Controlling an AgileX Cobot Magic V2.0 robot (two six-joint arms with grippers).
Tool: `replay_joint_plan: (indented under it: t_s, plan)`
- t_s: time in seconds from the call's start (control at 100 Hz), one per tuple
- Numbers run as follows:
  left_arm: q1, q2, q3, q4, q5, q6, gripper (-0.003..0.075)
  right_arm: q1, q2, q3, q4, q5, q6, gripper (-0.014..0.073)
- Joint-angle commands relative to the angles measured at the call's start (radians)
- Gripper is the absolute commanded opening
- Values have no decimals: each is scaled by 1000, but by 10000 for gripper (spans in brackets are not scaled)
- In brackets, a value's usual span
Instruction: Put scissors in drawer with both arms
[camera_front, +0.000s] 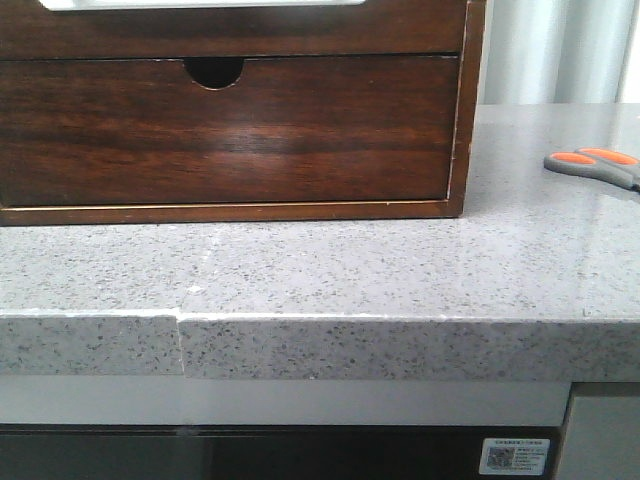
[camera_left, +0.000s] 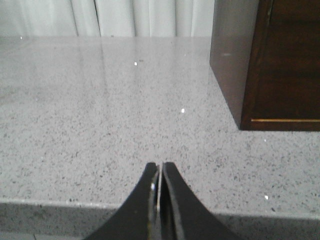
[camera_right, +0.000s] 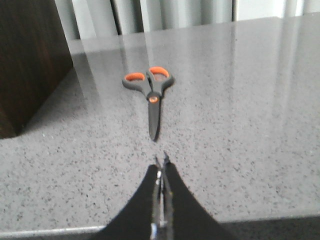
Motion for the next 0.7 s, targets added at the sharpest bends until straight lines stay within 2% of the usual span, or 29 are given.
replay_joint_plan:
  t_s: [0.0,0.31,0.54,0.61,0.69]
  plan:
    - [2,-33,24,-8,-96,-7,-19,-6,-18,9,5,-104,-8,-71]
    - [2,-31,6,-62,-171,-7,-19,16,-18,-26,21,-129,-8,-71]
    - [2,30,-124,-48,-102,-7,-19,68,18,-144,38,14,-8,-71]
    - [2,76,-169,-38,-92,-7,-19,71,51,-183,73,44,-8,-71]
    - [2,131,-211,-38,-113,-7,-19,71,97,-229,172,54,-8,-71]
